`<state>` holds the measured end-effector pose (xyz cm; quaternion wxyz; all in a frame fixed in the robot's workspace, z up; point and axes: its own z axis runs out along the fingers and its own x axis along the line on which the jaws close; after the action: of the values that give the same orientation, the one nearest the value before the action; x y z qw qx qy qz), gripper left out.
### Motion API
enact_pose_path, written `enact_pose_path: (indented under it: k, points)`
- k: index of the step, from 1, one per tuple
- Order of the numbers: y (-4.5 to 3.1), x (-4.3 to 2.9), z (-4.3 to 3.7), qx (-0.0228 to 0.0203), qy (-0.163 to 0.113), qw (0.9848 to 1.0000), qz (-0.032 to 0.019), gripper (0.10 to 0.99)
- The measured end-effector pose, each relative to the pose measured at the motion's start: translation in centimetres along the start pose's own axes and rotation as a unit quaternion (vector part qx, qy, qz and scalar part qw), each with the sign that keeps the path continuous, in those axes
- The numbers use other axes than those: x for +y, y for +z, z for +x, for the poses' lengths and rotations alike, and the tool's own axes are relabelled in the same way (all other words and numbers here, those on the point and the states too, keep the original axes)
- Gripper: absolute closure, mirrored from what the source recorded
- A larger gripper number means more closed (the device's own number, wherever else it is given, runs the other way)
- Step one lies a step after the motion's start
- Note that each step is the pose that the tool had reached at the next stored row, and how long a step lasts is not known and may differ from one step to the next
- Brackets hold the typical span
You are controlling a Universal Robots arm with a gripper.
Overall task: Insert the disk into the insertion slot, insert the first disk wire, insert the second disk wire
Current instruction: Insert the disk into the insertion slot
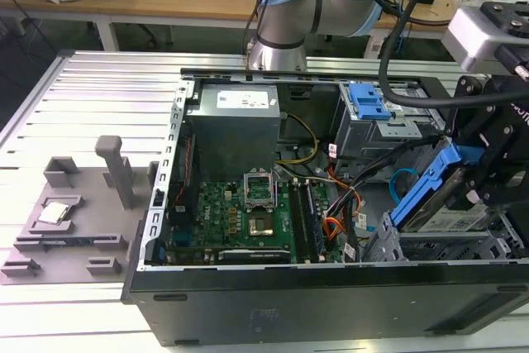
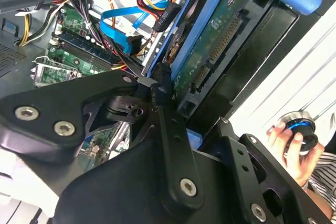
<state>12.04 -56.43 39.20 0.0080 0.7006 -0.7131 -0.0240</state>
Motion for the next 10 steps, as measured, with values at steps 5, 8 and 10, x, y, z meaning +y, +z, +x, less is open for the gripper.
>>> enact_pose_path:
  k: [5,8,10]
  points:
    - [0.02,0.0,0.0,-0.0001,0.0,1.0,0.0,0.651]
    - [0.02,0.0,0.0,0.0,0.0,1.0,0.0,0.667]
    - [0.03,0.0,0.0,-0.0001,0.0,1.0,0.0,0.729]
